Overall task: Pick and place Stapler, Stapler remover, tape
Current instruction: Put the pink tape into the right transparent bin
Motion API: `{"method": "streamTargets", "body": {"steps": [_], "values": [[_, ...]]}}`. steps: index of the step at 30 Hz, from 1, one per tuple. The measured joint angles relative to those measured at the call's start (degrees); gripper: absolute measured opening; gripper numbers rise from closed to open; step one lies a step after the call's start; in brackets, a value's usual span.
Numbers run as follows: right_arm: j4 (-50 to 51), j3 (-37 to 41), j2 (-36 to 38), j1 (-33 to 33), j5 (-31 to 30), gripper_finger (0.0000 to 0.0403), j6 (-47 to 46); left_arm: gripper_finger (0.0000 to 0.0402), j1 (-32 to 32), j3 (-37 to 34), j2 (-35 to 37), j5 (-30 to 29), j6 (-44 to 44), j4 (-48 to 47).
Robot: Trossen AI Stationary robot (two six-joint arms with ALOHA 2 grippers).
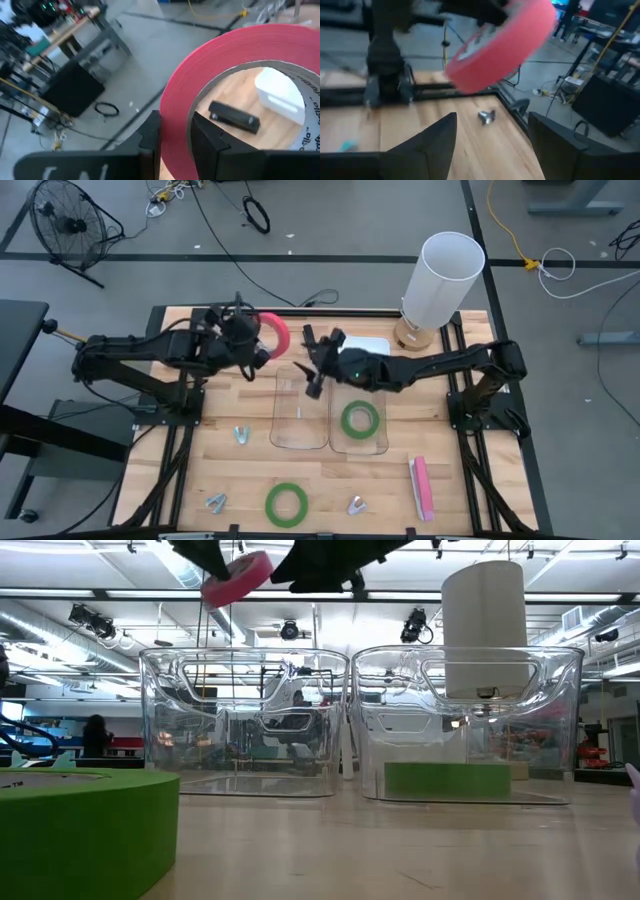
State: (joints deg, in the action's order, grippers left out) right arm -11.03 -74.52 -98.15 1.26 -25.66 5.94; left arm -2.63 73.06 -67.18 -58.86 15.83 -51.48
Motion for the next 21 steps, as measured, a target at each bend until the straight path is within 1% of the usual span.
{"method": "streamTargets", "body": {"steps": [2, 6, 8, 11, 16, 18, 21], "values": [[-2.49, 0.00, 0.00, -1.44, 4.27, 0.0245, -2.81, 0.0076, -1.42, 0.00, 0.02, -2.35, -0.05, 1.98], [-6.38, 0.00, 0.00, -3.22, 15.75, 0.0245, -7.02, 0.0076, -3.58, 0.00, -0.62, -8.48, -1.81, 3.65], [-7.81, 0.00, 0.00, -3.48, 19.22, 0.0245, -7.68, 0.0076, -4.21, -0.11, -0.95, -10.36, -2.19, 3.29], [-9.90, 0.00, 0.00, -3.50, 19.86, 0.0245, -8.52, 0.0076, -4.75, -0.05, -1.88, -11.70, -2.11, 4.75], [-10.17, 0.04, 0.00, -3.44, 16.16, 0.0245, -8.62, 0.0076, -5.91, -0.02, -4.58, -15.94, -2.31, 6.37], [-8.91, 0.05, 0.00, -3.44, 15.11, 0.0245, -8.59, 0.0076, -6.09, -0.02, -5.58, -17.09, -3.11, 6.46], [-5.95, 0.04, 0.00, -3.42, 15.17, 0.0245, -9.24, 0.0076, -6.19, -0.07, -6.08, -17.86, -4.00, 5.87]]}}
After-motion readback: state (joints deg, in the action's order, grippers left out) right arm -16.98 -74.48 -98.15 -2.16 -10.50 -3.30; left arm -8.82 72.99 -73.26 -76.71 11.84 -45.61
